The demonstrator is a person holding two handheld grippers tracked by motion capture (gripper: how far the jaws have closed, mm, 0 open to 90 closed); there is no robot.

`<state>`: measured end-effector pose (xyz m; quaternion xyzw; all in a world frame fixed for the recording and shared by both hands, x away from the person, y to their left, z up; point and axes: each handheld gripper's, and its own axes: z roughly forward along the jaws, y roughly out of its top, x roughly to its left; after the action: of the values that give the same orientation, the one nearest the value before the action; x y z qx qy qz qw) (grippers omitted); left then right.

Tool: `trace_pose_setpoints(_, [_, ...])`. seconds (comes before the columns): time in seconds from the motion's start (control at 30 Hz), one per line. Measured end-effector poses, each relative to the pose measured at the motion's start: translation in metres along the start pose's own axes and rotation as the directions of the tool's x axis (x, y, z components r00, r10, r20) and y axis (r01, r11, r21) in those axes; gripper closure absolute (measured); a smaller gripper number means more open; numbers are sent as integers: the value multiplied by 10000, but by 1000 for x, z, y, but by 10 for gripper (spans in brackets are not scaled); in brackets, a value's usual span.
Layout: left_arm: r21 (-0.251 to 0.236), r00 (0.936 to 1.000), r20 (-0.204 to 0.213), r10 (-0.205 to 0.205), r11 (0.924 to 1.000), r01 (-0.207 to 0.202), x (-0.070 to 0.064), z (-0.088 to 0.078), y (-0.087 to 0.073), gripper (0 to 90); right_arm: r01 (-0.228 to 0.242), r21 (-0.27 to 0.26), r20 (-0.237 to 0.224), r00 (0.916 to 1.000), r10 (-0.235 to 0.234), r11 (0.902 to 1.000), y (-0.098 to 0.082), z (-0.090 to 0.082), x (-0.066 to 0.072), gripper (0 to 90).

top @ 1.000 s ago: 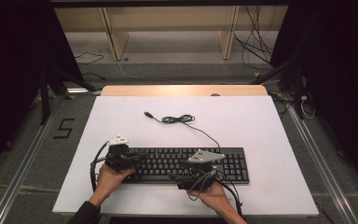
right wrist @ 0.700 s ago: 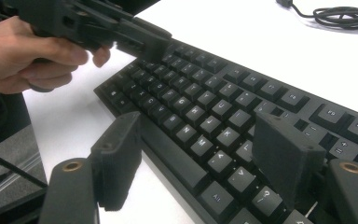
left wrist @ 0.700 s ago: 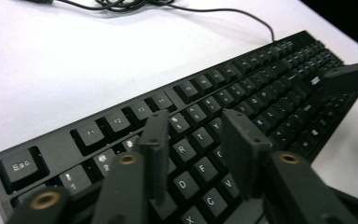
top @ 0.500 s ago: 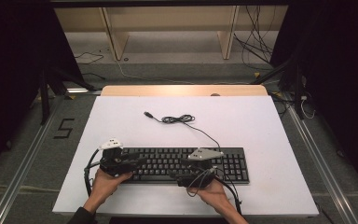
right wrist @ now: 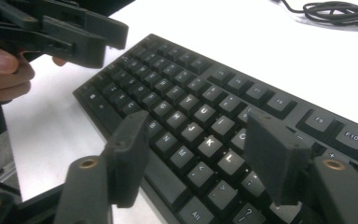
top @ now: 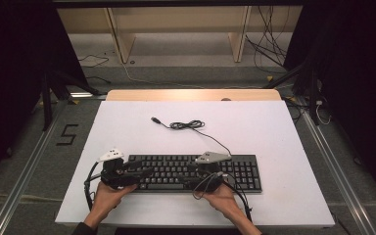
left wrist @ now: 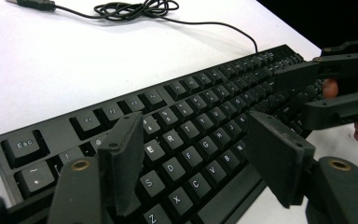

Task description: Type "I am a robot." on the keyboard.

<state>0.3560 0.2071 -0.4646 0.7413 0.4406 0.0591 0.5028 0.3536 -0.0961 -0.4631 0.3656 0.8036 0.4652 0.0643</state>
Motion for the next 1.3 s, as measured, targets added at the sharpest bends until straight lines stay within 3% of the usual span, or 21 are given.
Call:
trace_pose_setpoints(0.67, [-132,9999,-24,163,9998,-164,-2,-6,-6,317,-68,513,376,9993,49,9987,6,12,-9,841])
trace_pose_setpoints(0.93, [-164,9998,-57,203,9997,-203,-3,-9,-8,317,-161,632,801,9967,110,9979,7,17,-12,893])
trace_pose_setpoints(1.3, [-125,9992,-35,396,9991,-397,-6,-8,-9,306,-270,846,1192,9927,168,9961,8,25,-16,900])
